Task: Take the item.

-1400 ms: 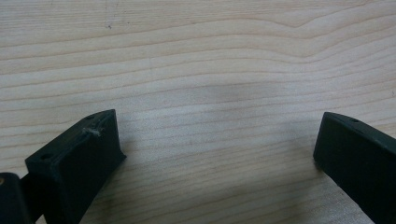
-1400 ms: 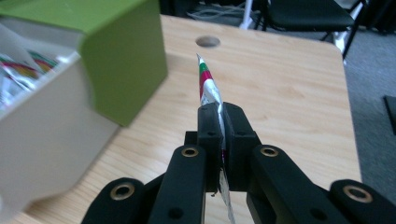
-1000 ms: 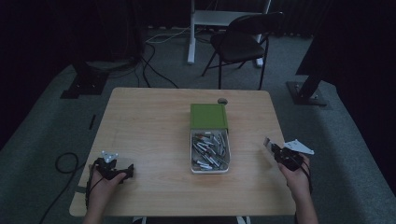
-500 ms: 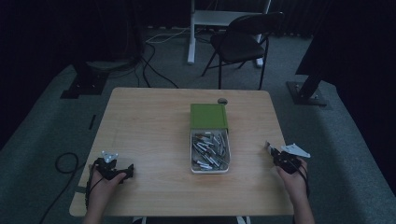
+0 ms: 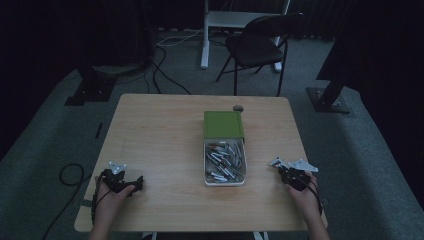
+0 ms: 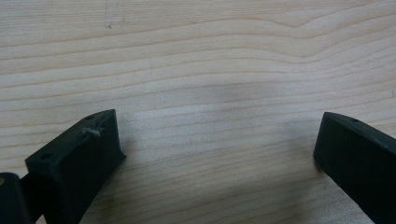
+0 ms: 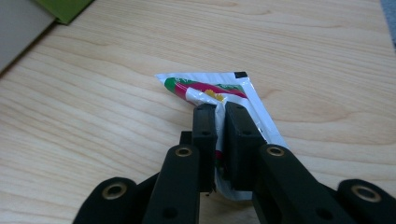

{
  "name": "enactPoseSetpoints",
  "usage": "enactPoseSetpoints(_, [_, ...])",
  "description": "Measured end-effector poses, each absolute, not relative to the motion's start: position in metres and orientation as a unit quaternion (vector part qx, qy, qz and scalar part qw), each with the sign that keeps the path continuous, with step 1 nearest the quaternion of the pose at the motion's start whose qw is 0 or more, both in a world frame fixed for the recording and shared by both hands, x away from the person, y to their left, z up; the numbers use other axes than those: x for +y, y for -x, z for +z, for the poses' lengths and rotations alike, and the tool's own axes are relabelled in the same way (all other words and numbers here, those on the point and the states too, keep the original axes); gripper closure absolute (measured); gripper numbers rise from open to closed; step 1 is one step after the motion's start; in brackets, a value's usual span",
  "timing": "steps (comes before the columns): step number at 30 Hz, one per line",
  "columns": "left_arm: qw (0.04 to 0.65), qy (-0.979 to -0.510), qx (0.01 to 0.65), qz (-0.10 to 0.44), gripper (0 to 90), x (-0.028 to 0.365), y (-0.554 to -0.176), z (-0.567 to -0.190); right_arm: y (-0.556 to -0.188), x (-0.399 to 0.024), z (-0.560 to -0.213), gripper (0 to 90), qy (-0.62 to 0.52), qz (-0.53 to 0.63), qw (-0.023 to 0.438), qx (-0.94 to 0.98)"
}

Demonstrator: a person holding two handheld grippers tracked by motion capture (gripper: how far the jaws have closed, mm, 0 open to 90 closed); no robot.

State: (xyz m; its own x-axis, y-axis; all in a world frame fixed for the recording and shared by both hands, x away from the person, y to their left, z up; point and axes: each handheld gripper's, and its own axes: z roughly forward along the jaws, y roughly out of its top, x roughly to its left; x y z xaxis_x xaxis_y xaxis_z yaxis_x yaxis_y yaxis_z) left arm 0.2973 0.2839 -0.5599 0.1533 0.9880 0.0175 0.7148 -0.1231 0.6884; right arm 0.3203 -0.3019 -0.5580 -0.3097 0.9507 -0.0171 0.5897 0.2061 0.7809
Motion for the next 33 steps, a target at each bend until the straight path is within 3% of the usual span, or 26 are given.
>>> enactPoseSetpoints(6, [0.276, -0.707, 0.602, 0.248, 1.3, 0.284, -0.297, -0.560, -0.318, -0.302, -0.557, 70.0, -0.516, 0.360, 0.237, 0.741])
enactPoseSetpoints(9, [0.276, -0.707, 0.602, 0.247, 1.3, 0.284, -0.297, -0.560, -0.316, -0.300, -0.557, 59.6, -0.507, 0.358, 0.224, 0.751])
enactPoseSetpoints(11, [0.276, -0.707, 0.602, 0.247, 1.3, 0.284, -0.297, -0.560, -0.315, -0.299, -0.557, 58.3, -0.508, 0.362, 0.227, 0.748])
enactPoseSetpoints(19, [0.277, -0.707, 0.602, 0.247, 1.3, 0.284, -0.297, -0.560, -0.310, -0.298, -0.549, 35.1, -0.490, 0.382, 0.210, 0.755])
enactPoseSetpoints(23, [0.277, -0.707, 0.602, 0.247, 1.3, 0.284, -0.297, -0.560, -0.306, -0.294, -0.547, 29.0, -0.469, 0.392, 0.208, 0.764])
enactPoseSetpoints(33, [0.276, -0.707, 0.602, 0.247, 1.3, 0.284, -0.297, -0.560, -0.301, -0.276, -0.546, 24.4, -0.424, 0.423, 0.167, 0.783])
